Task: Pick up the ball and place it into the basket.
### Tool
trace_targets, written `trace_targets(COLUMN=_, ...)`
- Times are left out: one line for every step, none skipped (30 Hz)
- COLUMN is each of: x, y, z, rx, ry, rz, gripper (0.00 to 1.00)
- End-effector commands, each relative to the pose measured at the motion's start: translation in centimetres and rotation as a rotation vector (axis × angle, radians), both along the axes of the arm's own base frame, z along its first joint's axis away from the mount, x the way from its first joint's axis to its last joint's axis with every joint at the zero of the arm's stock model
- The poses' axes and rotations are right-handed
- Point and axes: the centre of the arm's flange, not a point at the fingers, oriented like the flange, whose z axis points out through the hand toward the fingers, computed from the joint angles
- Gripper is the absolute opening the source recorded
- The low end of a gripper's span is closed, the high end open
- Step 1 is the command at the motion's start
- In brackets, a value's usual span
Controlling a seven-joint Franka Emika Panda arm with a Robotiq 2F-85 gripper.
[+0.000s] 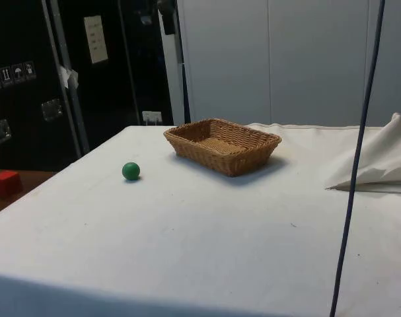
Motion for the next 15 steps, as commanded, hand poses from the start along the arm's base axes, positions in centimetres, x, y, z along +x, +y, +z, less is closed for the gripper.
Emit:
trace_targets(x=0.0, y=0.0, z=0.0, rx=0.0, ry=-0.003, rz=0.0, gripper=1.0)
trace_targets(x=0.2, y=0.0, z=0.0, rx=-0.003, ry=-0.017, rz=-0.001, gripper=1.0)
trace_targets(x=0.3, y=0.0, z=-0.1, rx=-0.005, ry=-0.019, rz=-0.001, gripper=1.0)
trace_targets(x=0.4, y=-0.1, z=-0.2, rx=-0.005, ry=-0.023, rz=-0.001, gripper=1.0)
trace_targets(x=0.6, y=-0.1, z=-0.4, rx=-0.005, ry=-0.026, rz=-0.001, gripper=1.0)
trace_targets(x=0.8, y=-0.2, z=-0.5, rx=-0.006, ry=-0.031, rz=-0.002, gripper=1.0)
trace_targets(x=1.0, y=-0.2, z=-0.7, rx=-0.007, ry=-0.034, rz=-0.001, gripper=1.0)
trace_targets(x=1.3, y=-0.3, z=-0.9, rx=-0.008, ry=-0.04, rz=-0.002, gripper=1.0)
trace_targets(x=1.5, y=-0.3, z=-1.2, rx=-0.01, ry=-0.043, rz=-0.002, gripper=1.0)
trace_targets(x=1.2, y=-0.3, z=-1.0, rx=-0.012, ry=-0.04, rz=-0.003, gripper=1.0)
trace_targets(x=2.0, y=-0.3, z=-1.6, rx=-0.013, ry=-0.054, rz=-0.002, gripper=1.0)
trace_targets(x=2.4, y=-0.3, z=-1.9, rx=-0.015, ry=-0.059, rz=-0.002, gripper=1.0)
trace_targets(x=2.6, y=-0.3, z=-2.1, rx=-0.018, ry=-0.063, rz=-0.002, gripper=1.0)
trace_targets(x=2.9, y=-0.3, z=-2.4, rx=-0.019, ry=-0.068, rz=-0.002, gripper=1.0)
trace_targets(x=3.2, y=-0.3, z=-2.6, rx=-0.022, ry=-0.071, rz=-0.002, gripper=1.0)
